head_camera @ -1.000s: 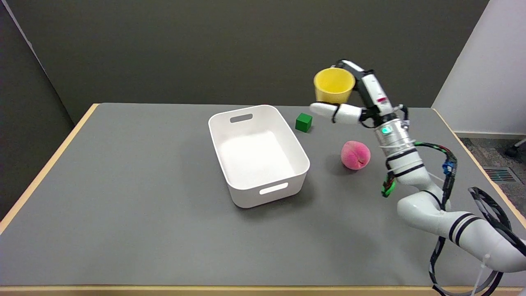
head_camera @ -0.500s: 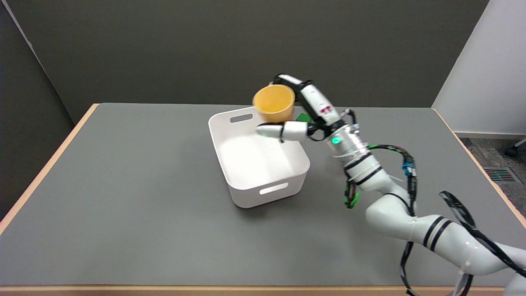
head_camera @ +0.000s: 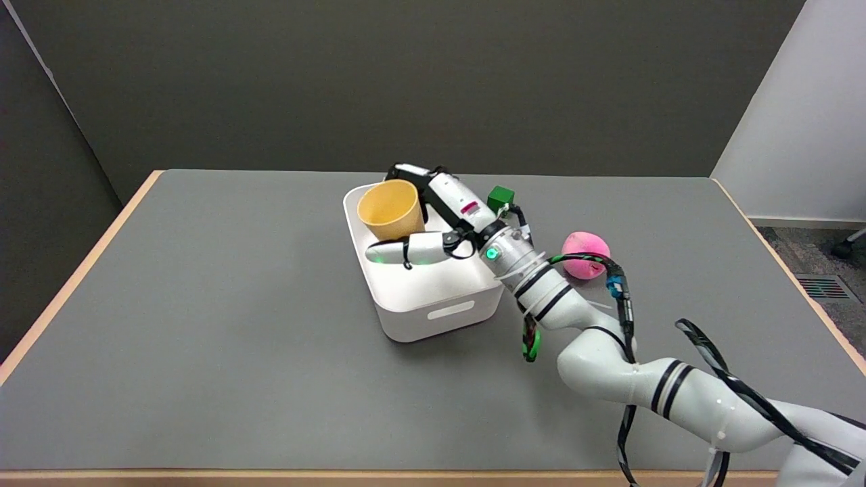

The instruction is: Place the yellow cup in the box.

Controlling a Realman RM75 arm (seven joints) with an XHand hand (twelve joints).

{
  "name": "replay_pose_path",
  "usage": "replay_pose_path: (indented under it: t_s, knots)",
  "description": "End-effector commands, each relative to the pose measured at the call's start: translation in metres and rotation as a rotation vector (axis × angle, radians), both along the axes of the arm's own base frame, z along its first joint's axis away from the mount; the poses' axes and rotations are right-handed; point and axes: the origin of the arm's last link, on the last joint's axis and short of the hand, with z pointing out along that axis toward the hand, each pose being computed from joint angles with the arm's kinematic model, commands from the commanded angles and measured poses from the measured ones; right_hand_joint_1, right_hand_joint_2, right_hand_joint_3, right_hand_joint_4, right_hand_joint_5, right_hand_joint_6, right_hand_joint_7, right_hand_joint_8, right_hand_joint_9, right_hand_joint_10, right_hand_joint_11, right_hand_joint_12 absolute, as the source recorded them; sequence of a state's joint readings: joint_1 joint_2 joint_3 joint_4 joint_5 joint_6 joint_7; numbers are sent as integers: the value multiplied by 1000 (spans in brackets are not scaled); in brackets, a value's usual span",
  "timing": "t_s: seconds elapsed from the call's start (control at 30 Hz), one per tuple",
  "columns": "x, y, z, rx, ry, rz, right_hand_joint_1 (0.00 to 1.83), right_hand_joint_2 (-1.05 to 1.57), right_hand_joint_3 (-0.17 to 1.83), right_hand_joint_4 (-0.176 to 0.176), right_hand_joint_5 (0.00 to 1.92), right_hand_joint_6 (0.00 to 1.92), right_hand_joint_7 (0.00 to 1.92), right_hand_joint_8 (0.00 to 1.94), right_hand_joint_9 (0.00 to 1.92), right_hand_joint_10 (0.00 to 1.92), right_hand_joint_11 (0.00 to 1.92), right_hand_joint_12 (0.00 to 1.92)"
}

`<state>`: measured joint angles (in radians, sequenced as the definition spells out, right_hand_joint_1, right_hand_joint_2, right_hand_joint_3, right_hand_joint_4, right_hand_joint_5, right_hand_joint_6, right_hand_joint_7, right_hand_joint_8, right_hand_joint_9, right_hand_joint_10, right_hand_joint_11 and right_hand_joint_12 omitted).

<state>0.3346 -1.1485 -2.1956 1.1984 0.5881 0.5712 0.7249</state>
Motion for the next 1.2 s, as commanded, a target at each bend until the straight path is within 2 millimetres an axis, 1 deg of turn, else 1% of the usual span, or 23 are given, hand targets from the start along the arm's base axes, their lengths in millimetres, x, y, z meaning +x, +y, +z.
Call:
replay_pose_path:
  t_s: [0.03, 0.17, 0.3, 0.43, 0.5, 0.53, 0.57, 0.6, 0.63, 0.67, 0.7, 0.73, 0.77, 0.8, 0.83, 0.87, 0.93, 1.0, 1.1, 1.2]
  knots:
    - [-48, -30, 34, -149, 74, -138, 1206, 1078, 336, -160, 609, 1451, 904, 1347, 877, 1373, 817, 1921]
    - [-54, -27, 42, -172, 49, -148, 1205, 1066, 357, -154, 615, 1456, 909, 1337, 875, 1377, 825, 1921]
    - [-58, -24, 41, -170, 47, -159, 1206, 1030, 431, -153, 617, 1473, 913, 1345, 843, 1439, 834, 1921]
    - [-54, -22, 37, -158, 36, -137, 1203, 1028, 437, -144, 619, 1476, 910, 1347, 841, 1440, 828, 1921]
    - [-51, -20, 33, -148, 27, -125, 1201, 1087, 308, -139, 618, 1456, 911, 1305, 861, 1358, 711, 1921]
    - [-48, -19, 32, -142, 23, -118, 1075, 937, 533, -59, 551, 1259, 828, 1151, 795, 1342, 531, 1921]
    - [-44, -19, 30, -136, 19, -109, 913, 737, 838, 43, 464, 1009, 720, 958, 708, 1332, 315, 1921]
    - [-43, -19, 30, -131, 19, -106, 815, 692, 879, 53, 388, 802, 587, 748, 557, 1165, 288, 1829]
    - [-40, -19, 29, -125, 22, -101, 718, 660, 896, 56, 309, 589, 443, 524, 392, 973, 278, 1722]
    - [-37, -19, 28, -119, 22, -95, 630, 605, 897, 56, 202, 399, 272, 311, 233, 620, 186, 1357]
    - [-34, -18, 27, -112, 20, -87, 532, 530, 890, 56, 63, 188, 58, 66, 49, 132, 39, 812]
    - [-30, -18, 24, -102, 17, -75, 507, 503, 875, 54, 15, 109, -1, -1, -1, -1, -1, 584]
    - [-27, -17, 23, -97, 13, -70, 509, 496, 858, 50, 1, 84, -1, -1, -1, -1, -1, 490]
    - [-25, -16, 22, -92, 9, -64, 509, 499, 846, 45, -1, 53, -1, -1, -1, -1, -1, 330]
    - [-23, -15, 20, -86, 1, -55, 509, 506, 833, 39, -1, 16, -1, -1, -1, -1, -1, 130]
    - [-21, -13, 19, -83, -4, -50, 513, 502, 816, 39, -1, -1, -1, -1, -1, -1, -1, 29]
    - [-18, -10, 16, -74, -17, -42, 527, 486, 761, 48, -1, -1, -1, -1, -1, -1, -1, -1]
    - [-17, -8, 14, -70, -23, -40, 534, 529, 657, 45, -1, -1, -1, -1, -1, -1, -1, -1]
    - [-16, -3, 15, -72, -47, -27, 534, 532, 636, 45, -1, -1, -1, -1, -1, -1, -1, -1]
    - [-10, 5, 18, -79, -76, 10, 532, 531, 625, 45, -1, -1, -1, -1, -1, -1, -1, -1]
